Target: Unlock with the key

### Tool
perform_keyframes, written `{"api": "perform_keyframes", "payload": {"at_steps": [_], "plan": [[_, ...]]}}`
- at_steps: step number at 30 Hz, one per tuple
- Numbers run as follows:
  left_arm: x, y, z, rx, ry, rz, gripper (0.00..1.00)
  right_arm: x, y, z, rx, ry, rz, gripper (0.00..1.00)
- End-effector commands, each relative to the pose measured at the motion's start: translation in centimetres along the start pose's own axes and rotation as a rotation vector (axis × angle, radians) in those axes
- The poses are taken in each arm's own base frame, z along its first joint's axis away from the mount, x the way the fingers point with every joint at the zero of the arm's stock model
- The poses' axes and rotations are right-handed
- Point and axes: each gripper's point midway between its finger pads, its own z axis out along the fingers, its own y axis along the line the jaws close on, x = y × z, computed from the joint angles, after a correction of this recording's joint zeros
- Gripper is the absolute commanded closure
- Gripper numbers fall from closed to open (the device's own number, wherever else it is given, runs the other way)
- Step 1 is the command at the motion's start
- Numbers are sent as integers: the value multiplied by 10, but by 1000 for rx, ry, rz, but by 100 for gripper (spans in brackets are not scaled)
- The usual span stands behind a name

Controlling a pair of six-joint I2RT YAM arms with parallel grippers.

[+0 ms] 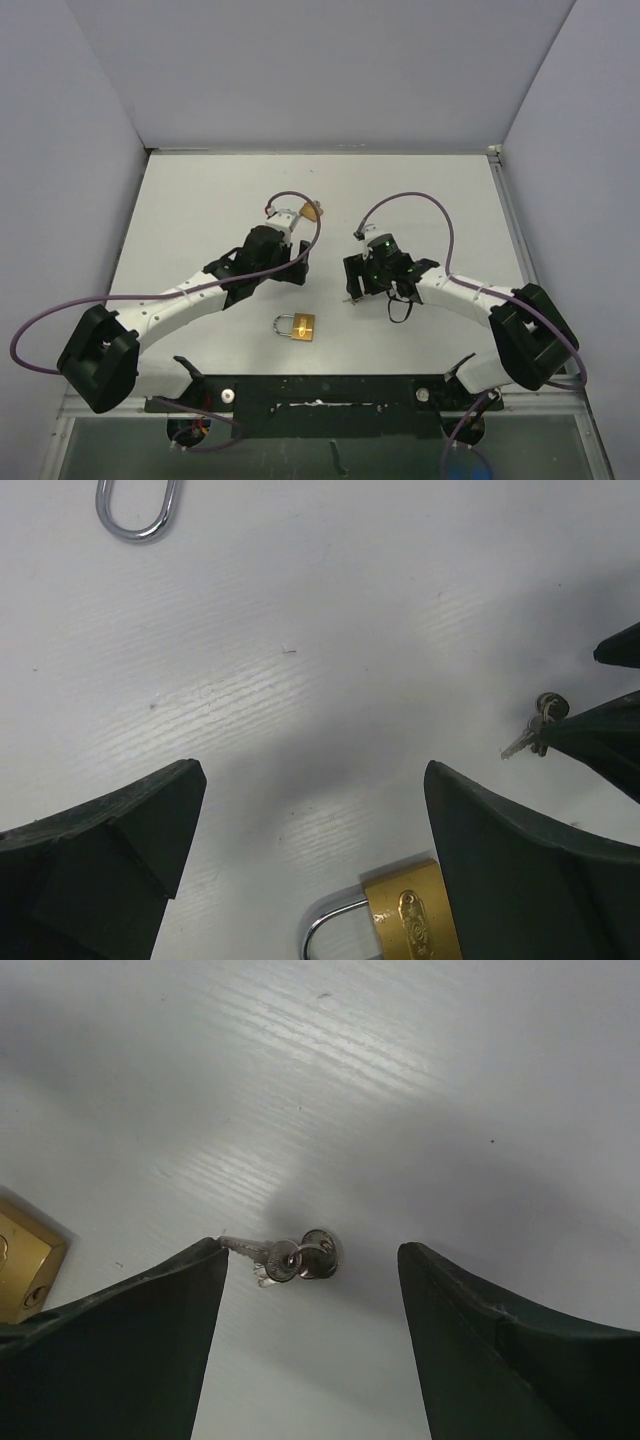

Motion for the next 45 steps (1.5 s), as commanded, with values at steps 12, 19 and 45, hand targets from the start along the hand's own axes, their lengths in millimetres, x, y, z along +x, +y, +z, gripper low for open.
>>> {"api": "perform_keyframes", "payload": {"at_steps": [12, 19, 45], "plan": [[2, 10, -4, -42, -31, -44, 9, 3, 14, 5, 60, 64, -4, 48], [3, 12, -4, -45, -36, -46, 9, 7, 11, 5, 82, 78, -4, 53], [6, 14, -1, -50, -26, -45, 9, 0, -8, 11, 116, 87, 62, 92]]}}
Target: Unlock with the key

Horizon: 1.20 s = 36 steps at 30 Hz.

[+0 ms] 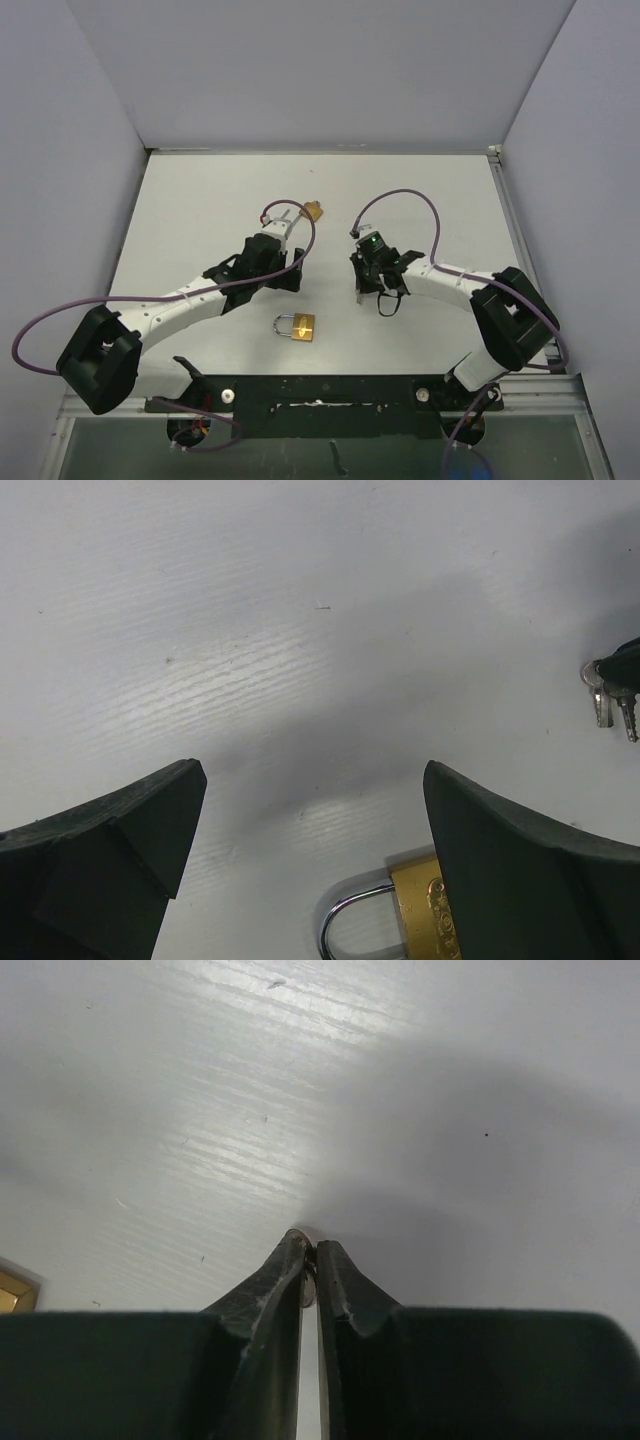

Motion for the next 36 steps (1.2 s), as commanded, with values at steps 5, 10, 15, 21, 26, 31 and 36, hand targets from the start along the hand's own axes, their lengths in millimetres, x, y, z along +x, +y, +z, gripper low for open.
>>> {"api": "perform_keyframes", "payload": {"at_steps": [5, 10, 15, 21, 26, 31, 36], "plan": [[-22, -4, -3, 15, -70, -24, 9, -18, -10, -12, 16, -60, 20, 97], [-23, -6, -2, 22, -70, -24, 9, -24, -11, -17, 7, -93, 25, 100], [-25, -8, -1, 29, -73, -25, 9, -32, -12, -22, -14, -116, 30, 98], [-22, -8, 0, 30, -67, -27, 9, -28, -12, -21, -16, -80, 2, 83], [-21, -8, -1, 31, -66, -30, 9, -27, -14, -21, -3, -70, 1, 78], [-19, -7, -1, 29, -66, -32, 9, -25, -17, -20, 18, -40, -21, 69], [-17, -7, -1, 29, -61, -31, 9, -23, -17, -17, 26, -18, -53, 68]]}}
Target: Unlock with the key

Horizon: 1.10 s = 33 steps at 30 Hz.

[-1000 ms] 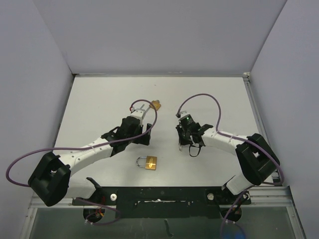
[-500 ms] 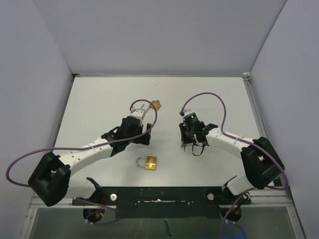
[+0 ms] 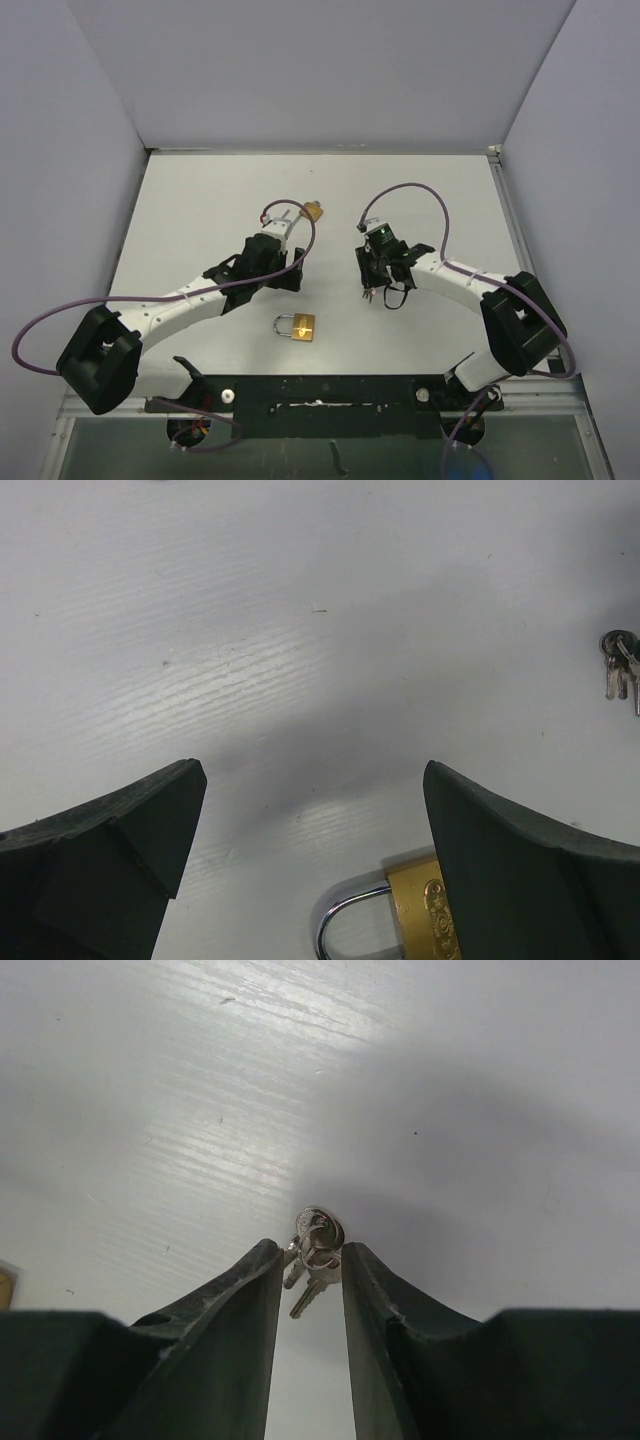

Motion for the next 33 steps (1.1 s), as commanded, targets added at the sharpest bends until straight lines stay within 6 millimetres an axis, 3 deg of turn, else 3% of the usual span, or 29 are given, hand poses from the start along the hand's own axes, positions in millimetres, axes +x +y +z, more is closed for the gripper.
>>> {"api": "perform_keyframes", "payload": {"at_steps": [1, 14, 22, 25, 33], "plan": [[-15, -5, -1, 22, -55, -29, 9, -11, 3, 0, 7, -10, -43, 68], [-13, -3, 0, 18, -53, -31, 9, -1, 6, 9, 55, 72, -114, 75], [-12, -4, 0, 20, -51, -33, 9, 0, -1, 9, 101, 74, -109, 92], [-14, -5, -1, 30, -57, -34, 9, -10, 1, 5, 90, 29, -95, 100], [-27, -37, -5, 213, -138, -23, 9, -69, 16, -33, -119, -209, 43, 100]]}}
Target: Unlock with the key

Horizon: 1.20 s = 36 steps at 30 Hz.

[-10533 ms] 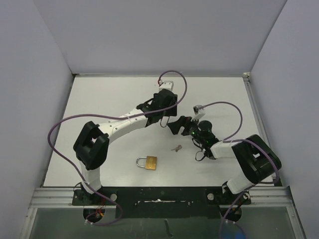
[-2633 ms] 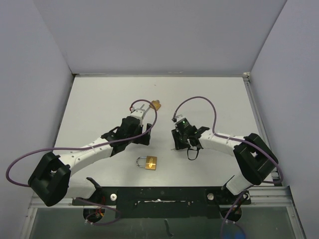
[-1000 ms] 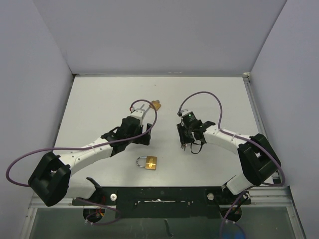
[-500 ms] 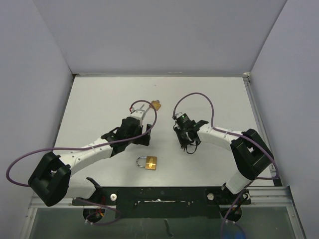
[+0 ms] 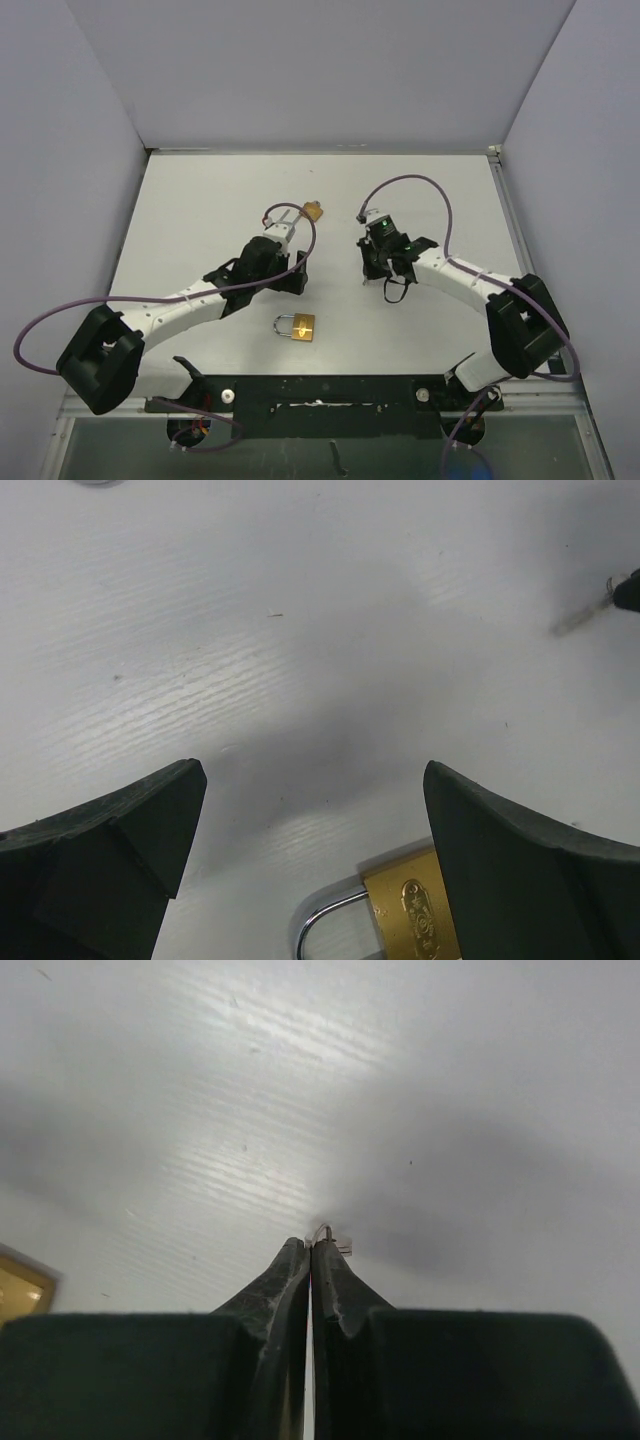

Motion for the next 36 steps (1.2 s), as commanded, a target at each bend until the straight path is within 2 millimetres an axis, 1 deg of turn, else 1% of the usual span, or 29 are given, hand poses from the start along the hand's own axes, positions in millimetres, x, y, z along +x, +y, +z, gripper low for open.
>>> {"api": "perform_keyframes", "payload": {"at_steps": [1, 4, 9, 10, 13, 15, 22, 27, 31, 36], "plan": [[-34, -33, -6, 180, -148, -24, 9, -64, 13, -38, -154, -243, 94, 100], [-42, -49, -6, 274, -198, -28, 10, -80, 16, -50, -204, -305, 113, 100], [-54, -70, -1, 398, -277, -29, 12, -95, 25, -68, -273, -376, 122, 100], [-55, -74, 0, 419, -290, -30, 13, -97, 27, -71, -284, -387, 124, 100], [-62, -87, 3, 498, -338, -21, 21, -102, 33, -80, -322, -408, 128, 100], [-65, -94, 7, 534, -357, -16, 23, -105, 37, -85, -347, -420, 127, 100], [-72, -115, 25, 646, -414, 21, 24, -111, 48, -102, -414, -454, 115, 100], [-78, -123, 27, 698, -489, 68, 25, -111, 54, -111, -454, -465, 99, 100], [-87, -132, 27, 742, -540, 108, 29, -110, 58, -113, -477, -463, 90, 100], [-97, -136, 28, 757, -580, 126, 31, -108, 62, -115, -498, -458, 83, 100]]}}
